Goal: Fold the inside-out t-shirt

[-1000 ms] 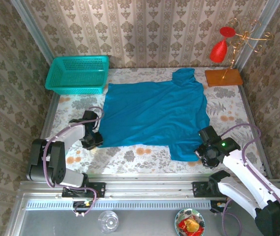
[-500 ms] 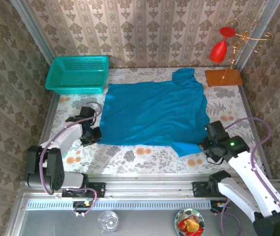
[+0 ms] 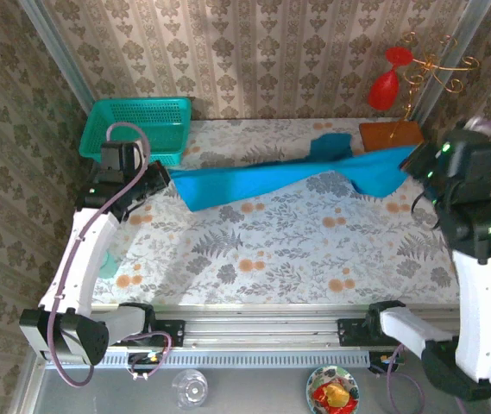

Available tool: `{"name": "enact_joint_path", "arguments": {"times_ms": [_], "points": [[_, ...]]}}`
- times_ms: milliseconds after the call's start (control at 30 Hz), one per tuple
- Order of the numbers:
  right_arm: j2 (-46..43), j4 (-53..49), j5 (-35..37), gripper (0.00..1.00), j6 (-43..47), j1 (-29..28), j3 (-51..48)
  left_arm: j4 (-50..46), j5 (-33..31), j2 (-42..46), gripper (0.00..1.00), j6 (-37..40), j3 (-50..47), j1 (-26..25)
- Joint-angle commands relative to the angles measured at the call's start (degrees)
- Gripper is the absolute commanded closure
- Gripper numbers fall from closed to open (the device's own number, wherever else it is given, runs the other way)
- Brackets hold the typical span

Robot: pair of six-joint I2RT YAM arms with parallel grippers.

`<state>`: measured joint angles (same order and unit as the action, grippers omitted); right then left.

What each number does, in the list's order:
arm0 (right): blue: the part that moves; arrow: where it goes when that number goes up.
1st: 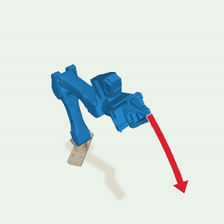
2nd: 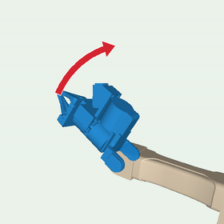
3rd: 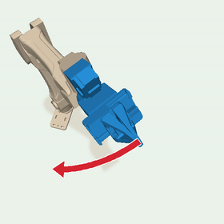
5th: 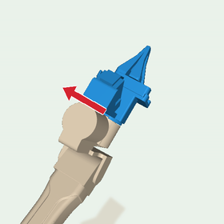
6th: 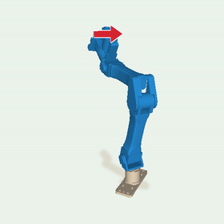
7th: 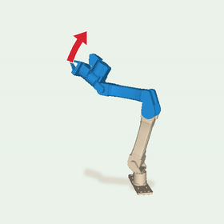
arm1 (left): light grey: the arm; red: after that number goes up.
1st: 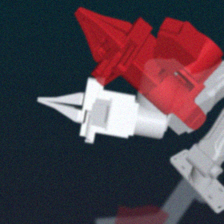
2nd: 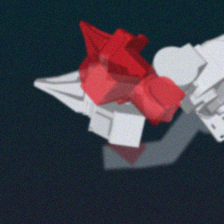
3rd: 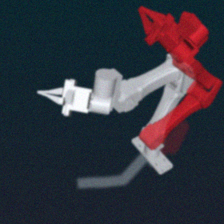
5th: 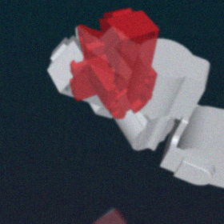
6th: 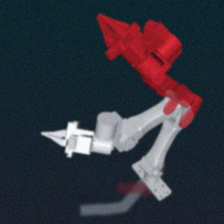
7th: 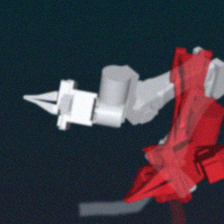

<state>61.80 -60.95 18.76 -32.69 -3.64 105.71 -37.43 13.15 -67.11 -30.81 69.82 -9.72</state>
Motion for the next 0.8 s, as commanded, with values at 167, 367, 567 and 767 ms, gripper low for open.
{"name": "enact_joint_path", "arguments": {"times_ms": [167, 367, 567, 767], "points": [[11.0, 1.8, 14.2, 1.00, 13.4, 0.6, 30.1, 0.9, 5.6, -3.3, 1.00, -2.4, 15.4, 2.3], [10.4, 3.9, 5.1, 1.00, 6.1, 0.6, 20.4, -8.2, -4.6, -3.6, 1.00, 4.9, 42.0, 4.4], [11.5, 2.0, 14.3, 1.00, 10.5, 0.7, 32.3, 1.5, 5.6, -1.0, 1.00, -0.2, 23.4, 4.4], [10.4, 4.8, 13.6, 1.00, 10.9, 0.7, 35.1, -0.7, 6.9, -2.5, 1.00, 1.1, 28.8, 4.5]]}}
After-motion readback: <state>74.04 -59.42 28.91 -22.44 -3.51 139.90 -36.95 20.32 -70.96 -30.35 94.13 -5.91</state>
